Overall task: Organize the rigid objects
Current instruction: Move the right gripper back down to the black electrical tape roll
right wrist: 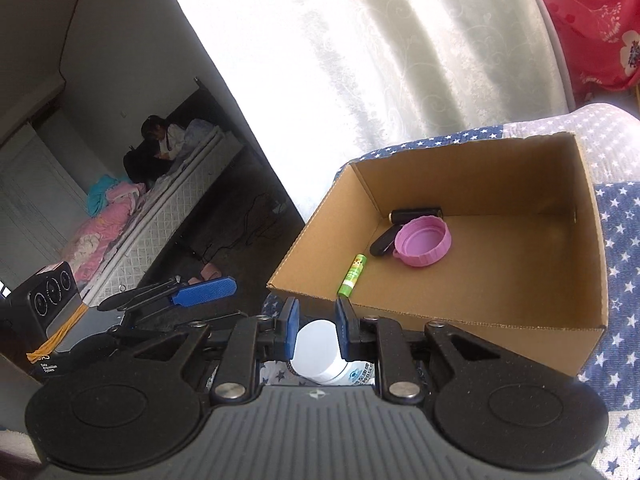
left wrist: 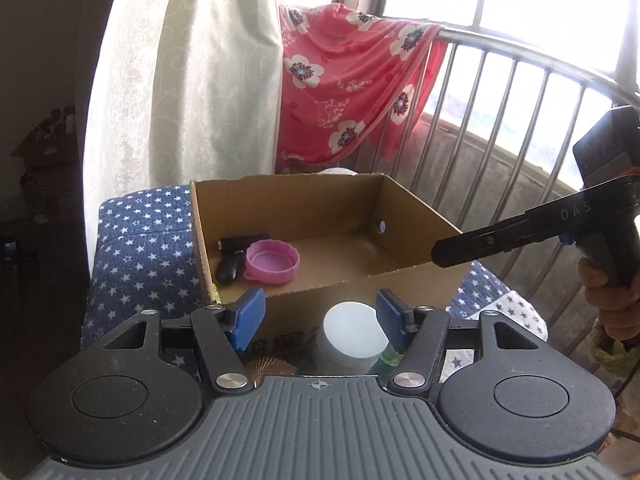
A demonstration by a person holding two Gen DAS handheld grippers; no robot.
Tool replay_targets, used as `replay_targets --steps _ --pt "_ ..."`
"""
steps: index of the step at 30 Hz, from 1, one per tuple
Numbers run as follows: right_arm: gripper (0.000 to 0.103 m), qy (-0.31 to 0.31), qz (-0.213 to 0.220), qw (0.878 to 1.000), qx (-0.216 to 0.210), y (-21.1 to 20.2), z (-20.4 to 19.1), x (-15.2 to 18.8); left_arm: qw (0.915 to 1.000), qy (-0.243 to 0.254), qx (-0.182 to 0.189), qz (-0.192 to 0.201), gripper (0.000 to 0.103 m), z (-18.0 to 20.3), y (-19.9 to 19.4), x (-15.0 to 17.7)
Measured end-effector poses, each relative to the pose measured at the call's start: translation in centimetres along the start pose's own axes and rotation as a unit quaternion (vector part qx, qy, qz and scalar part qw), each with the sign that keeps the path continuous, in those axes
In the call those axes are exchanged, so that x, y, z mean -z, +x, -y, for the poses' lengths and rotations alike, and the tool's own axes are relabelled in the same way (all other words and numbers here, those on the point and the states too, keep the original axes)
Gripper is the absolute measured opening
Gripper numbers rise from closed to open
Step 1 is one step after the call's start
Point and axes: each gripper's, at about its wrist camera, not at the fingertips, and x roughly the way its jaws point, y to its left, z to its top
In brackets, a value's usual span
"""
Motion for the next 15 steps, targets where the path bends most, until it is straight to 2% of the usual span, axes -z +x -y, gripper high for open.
replay_targets --steps 2,8,15 --pt "0.036 0.002 -0.01 1.0 -0.004 0.9 0.1 1.8 0.9997 0.001 -0.002 -0.025 0.061 0.5 0.3 1.9" --pt "0.037 -0.023 -0.054 0.998 0.035 5.1 0.0 6.5 0.996 0.006 -0.005 -0.089 0.061 2.2 1.8 6.6" --pt "0.037 -0.043 -0.078 0.994 0.067 8.0 -0.3 8.7 0.9885 0.054 -0.081 -0.116 0.062 4.0 3.7 9.6"
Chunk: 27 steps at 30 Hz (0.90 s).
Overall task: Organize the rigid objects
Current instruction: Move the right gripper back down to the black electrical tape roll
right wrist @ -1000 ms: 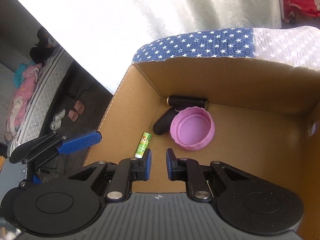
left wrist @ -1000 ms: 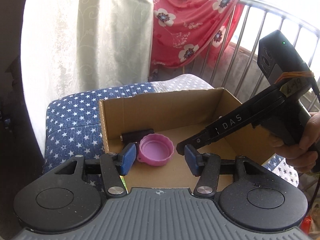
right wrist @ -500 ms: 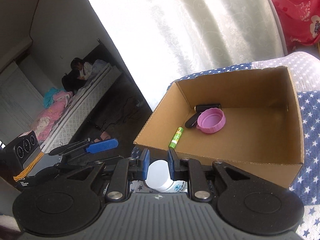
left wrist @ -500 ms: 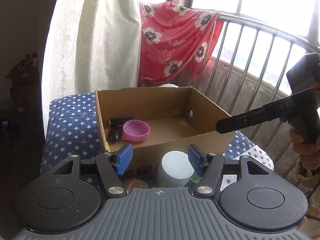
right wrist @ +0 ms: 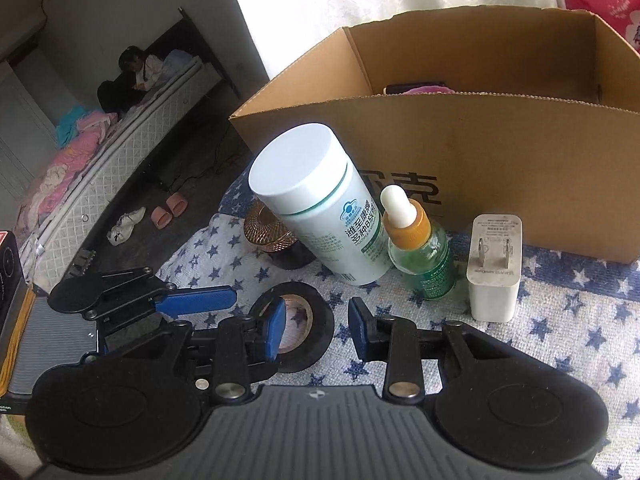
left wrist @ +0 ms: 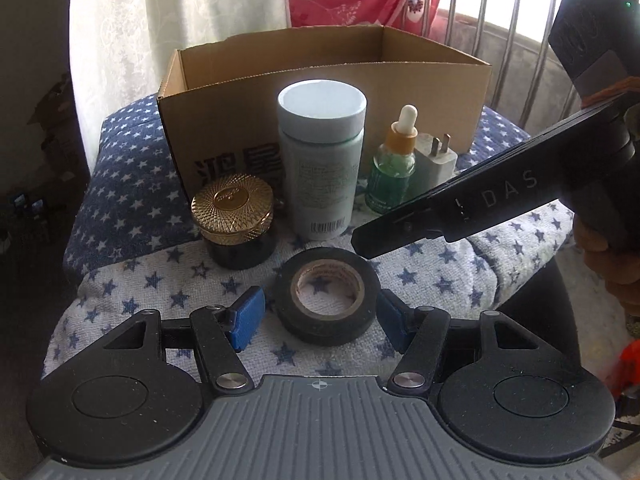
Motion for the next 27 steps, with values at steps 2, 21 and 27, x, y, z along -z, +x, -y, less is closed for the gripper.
replay_targets --steps 2,21,27 --pt "0.037 -0.002 -0.006 1.0 -0.001 0.4 -0.2 0.2 1.0 -0.001 0.001 -0.001 0.064 0.1 0.2 0.3" --pt "0.03 -0.031 -0.017 0.999 0.018 2.0 -0.4 0.9 0.9997 -0.018 0.004 -0.013 0.064 0.6 1.0 0.6" --pt "0.026 -0.029 -0.014 0.999 0.018 1.8 -0.5 1.2 0.9997 -0.021 0.001 -0.011 0.064 0.7 0.9 0.5"
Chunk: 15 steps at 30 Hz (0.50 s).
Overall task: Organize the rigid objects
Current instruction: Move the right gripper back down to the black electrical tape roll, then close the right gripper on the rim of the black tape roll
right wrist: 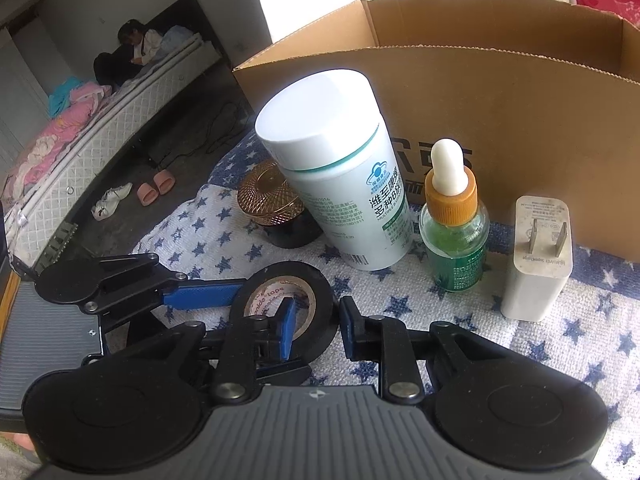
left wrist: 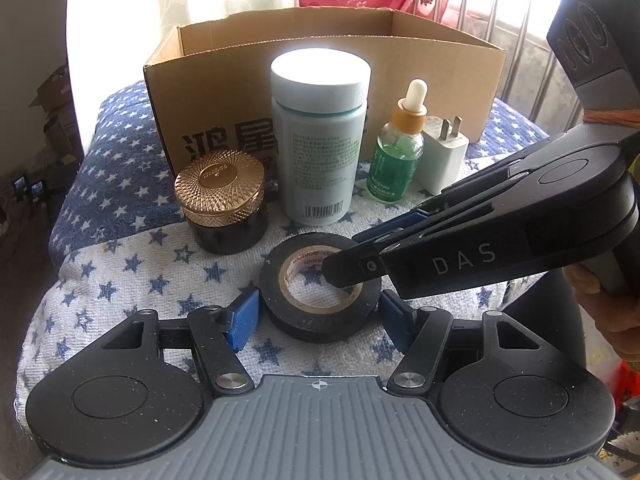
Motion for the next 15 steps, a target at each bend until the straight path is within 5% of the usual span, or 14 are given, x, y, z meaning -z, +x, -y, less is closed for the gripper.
replay_targets --steps 15 --pt "0.026 0.011 0.008 1.0 -0.004 -1.1 -0.8 0.4 0.9999 0.0 -0.002 0.012 0.064 0.4 -1.4 0.6"
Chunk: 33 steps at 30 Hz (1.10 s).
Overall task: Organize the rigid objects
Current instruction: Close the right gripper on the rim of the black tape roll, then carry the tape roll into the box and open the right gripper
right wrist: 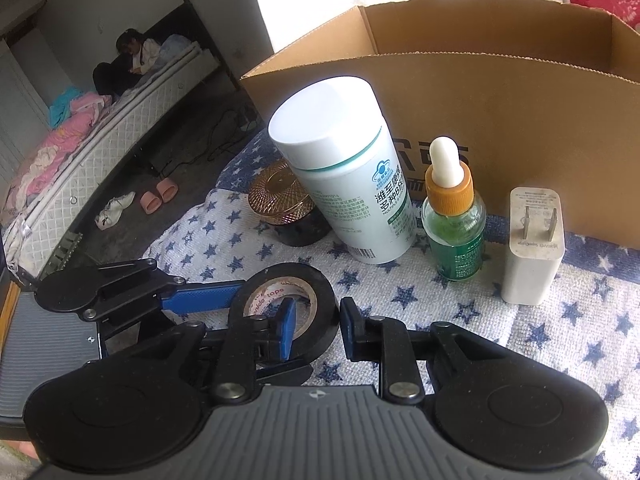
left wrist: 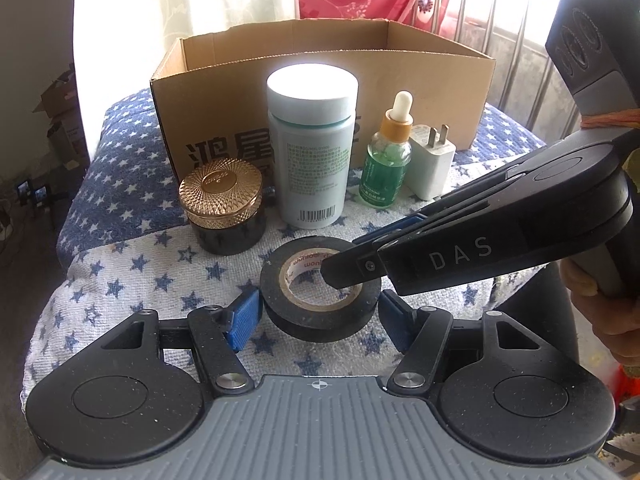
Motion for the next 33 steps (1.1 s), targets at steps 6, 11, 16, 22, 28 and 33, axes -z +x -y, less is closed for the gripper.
replay_targets --steps 6,11,16,22,28,33 --pt "0.026 -0.006 0.008 1.0 0.001 -0.6 -0.8 0.1 0.9999 0.002 -0.004 0.009 0.064 0.1 -0.9 0.1" --pt "0.026 -0.014 0.013 1.0 0.002 -1.0 -1.6 0.2 0.9998 0.001 -0.007 0.019 0.064 0.1 -1.7 0.5" --pt "0.026 -0.024 0.02 1.0 0.003 -1.6 -2.5 0.3 0.9995 -0.001 -0.011 0.03 0.064 0.1 -2.6 0.8" --pt "0.026 -0.041 0.036 0.999 0.003 -2.9 -4.3 0.1 0.9983 -0.003 -0.022 0.054 0.064 -0.1 -4.5 1.0" --pt "0.026 -0.088 0.087 0.992 0.004 -5.9 -7.5 -2.2 0.9921 0.009 -0.05 0.115 0.064 -0.7 -8.3 -0.6" --pt "0.026 -0.122 0.129 0.984 0.011 -8.4 -9.1 -5.8 0.9852 0.023 -0.064 0.157 0.064 -1.6 -10.3 -4.0"
